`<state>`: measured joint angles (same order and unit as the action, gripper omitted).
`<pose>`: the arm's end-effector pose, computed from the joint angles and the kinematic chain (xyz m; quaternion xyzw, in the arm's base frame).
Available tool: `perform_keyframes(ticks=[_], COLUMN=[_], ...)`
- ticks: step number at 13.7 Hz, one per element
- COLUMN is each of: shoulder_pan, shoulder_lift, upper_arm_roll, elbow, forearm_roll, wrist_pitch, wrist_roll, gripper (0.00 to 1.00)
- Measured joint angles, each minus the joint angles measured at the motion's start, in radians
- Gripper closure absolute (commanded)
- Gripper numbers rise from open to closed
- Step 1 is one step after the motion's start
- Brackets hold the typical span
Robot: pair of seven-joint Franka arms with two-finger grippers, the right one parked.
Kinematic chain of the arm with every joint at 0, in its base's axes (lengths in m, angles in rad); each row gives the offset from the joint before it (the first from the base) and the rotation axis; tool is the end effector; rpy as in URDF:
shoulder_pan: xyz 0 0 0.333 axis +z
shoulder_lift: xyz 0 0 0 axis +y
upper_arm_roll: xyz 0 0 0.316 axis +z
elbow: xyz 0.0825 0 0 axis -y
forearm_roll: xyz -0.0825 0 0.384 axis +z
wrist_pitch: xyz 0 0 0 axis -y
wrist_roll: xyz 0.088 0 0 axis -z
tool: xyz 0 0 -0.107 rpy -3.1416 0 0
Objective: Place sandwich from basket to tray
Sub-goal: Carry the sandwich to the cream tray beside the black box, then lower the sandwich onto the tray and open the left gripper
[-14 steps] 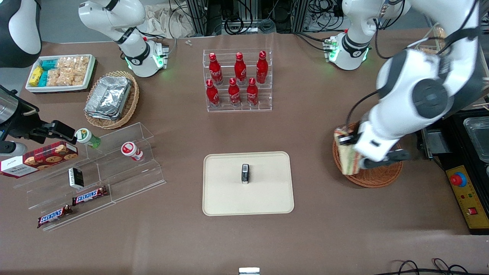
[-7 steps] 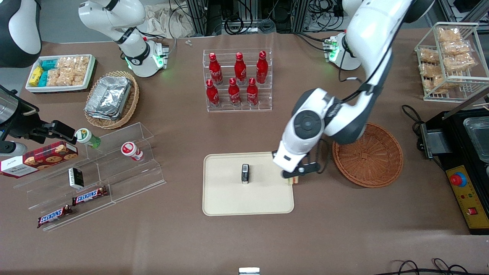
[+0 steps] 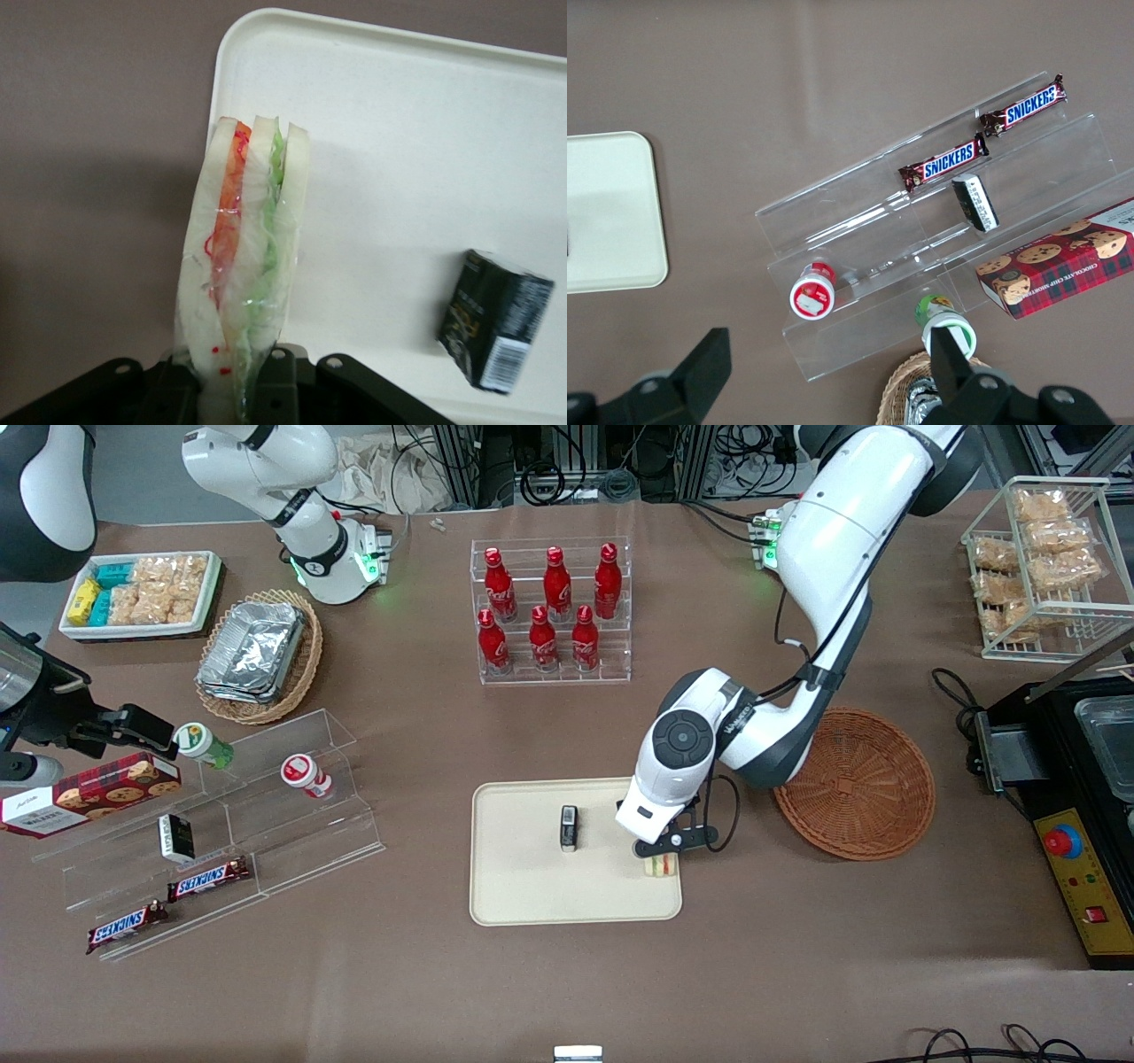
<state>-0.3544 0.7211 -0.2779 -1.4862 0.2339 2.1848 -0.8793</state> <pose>0.6020 -0.3879 0.2593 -0.9960 -0.0895 -0.0064 0.0004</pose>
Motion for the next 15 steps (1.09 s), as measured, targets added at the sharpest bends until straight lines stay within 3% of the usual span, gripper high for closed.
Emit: perform_keyframes(ticks=[3, 5, 6, 7, 8, 9, 15], shoulder_pan=[-0.001, -0.001, -0.001, -0.001, -0.001, -0.001, -0.001], shoulder_lift=[0.021, 0.024, 0.024, 0.024, 0.024, 0.024, 0.024], upper_arm_roll=[0.000, 0.000, 0.000, 0.000, 0.000, -0.001, -0.001], elbow=[0.001, 0.002, 0.003, 0.003, 0.004, 0.004, 0.006], forearm_roll=[0.008, 0.009, 0.009, 0.009, 0.009, 0.009, 0.009], wrist_pitch=[0.009, 0.011, 0.011, 0.011, 0.011, 0.011, 0.019], wrist_roll=[0.000, 0.005, 0.007, 0.007, 0.007, 0.007, 0.007], gripper=[1.00, 0.82, 0.81, 0.65, 0.14, 0.00, 0.00])
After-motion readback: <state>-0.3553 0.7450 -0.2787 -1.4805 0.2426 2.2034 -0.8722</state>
